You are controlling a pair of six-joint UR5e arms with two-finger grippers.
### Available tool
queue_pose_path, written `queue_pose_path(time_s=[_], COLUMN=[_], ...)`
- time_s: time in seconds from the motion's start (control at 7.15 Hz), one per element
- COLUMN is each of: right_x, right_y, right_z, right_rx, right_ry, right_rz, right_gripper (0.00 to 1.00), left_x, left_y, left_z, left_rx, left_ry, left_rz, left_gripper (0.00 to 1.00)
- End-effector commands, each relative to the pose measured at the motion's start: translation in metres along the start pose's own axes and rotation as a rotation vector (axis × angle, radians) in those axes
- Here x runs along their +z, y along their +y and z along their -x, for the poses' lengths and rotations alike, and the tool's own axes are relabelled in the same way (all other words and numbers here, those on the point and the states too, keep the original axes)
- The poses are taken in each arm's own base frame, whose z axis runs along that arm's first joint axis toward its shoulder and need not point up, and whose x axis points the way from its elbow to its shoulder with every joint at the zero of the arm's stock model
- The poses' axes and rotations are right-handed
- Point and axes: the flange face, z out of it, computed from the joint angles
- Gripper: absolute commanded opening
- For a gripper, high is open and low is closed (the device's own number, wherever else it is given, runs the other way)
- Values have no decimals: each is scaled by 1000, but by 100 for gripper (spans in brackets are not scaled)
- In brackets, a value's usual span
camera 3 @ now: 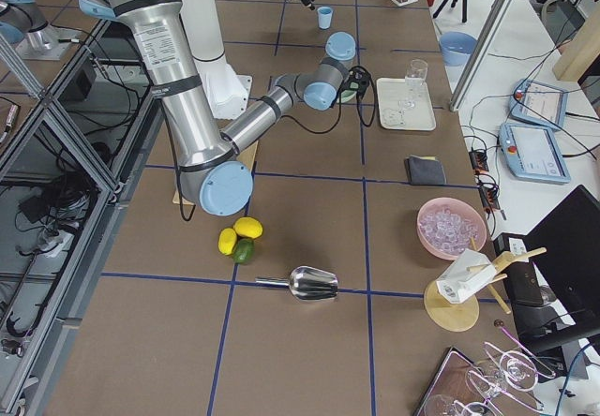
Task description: Pour ice into bowl
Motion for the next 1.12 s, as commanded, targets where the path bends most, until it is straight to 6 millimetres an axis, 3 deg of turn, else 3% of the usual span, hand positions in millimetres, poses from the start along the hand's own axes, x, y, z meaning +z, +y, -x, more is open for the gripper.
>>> queue_pose_path(time_s=[0.0, 0.28, 0.7, 0.98], right_x=[19, 39, 61, 80], right_y=[38, 68, 89, 95], right_z=[58, 81, 98, 129], right_rx=[25, 45, 31, 30], right_ry=[26, 20, 41, 66], right_rz=[-6, -5, -19, -23], right_gripper=[0, 0, 0, 0], left_x=[7, 22, 49, 71], left_y=[26, 32, 40, 48], left_z=[3, -5, -8, -28], left_rx=[-13, -7, 4, -5], left_ry=[-6, -9, -35, -31], left_rz=[-66, -154, -274, -341], left_gripper=[100, 100, 100, 100])
